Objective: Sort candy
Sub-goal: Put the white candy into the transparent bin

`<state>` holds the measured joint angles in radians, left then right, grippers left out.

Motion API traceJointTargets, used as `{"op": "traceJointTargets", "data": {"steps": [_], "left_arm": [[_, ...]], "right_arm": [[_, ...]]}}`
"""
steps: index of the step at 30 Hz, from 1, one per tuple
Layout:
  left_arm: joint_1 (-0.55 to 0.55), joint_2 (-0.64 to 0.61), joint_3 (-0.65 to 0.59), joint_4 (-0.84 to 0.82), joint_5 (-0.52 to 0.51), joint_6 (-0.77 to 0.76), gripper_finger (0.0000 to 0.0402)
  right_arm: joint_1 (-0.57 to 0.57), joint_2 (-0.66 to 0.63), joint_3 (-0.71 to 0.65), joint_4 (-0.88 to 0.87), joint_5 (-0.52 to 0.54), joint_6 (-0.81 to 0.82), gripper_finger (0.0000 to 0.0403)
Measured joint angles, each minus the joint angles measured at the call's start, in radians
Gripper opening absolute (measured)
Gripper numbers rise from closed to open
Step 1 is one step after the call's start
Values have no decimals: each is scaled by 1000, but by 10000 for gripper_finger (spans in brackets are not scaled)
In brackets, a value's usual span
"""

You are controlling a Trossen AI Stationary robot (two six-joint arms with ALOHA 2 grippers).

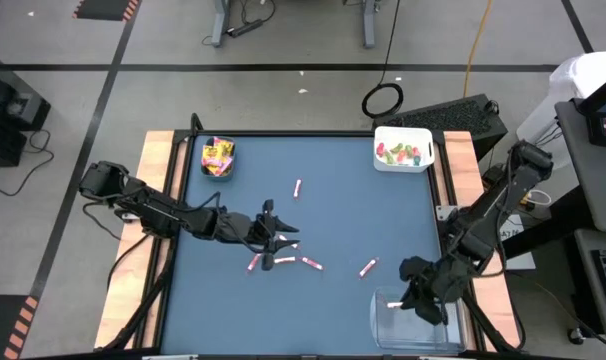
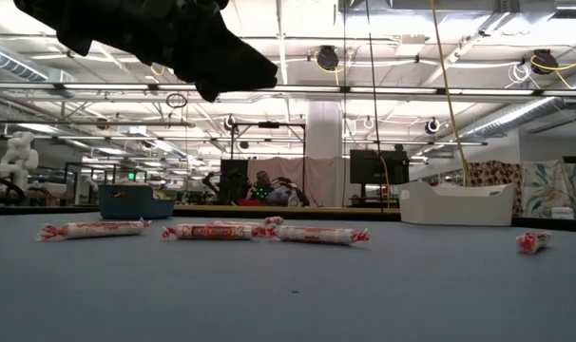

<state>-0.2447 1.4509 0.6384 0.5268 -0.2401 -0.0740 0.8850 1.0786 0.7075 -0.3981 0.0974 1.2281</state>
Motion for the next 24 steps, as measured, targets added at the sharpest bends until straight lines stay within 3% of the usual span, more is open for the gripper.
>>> {"op": "traceJointTargets", "data": {"steps": [12, 24], "left_arm": [[0, 0, 0, -44, -15, -1, 141], [0, 0, 0, -132, -31, -52, 141]], "right_arm": [[40, 261, 200, -293, -51, 8, 53], [39, 356, 223, -289, -52, -10, 145]]}}
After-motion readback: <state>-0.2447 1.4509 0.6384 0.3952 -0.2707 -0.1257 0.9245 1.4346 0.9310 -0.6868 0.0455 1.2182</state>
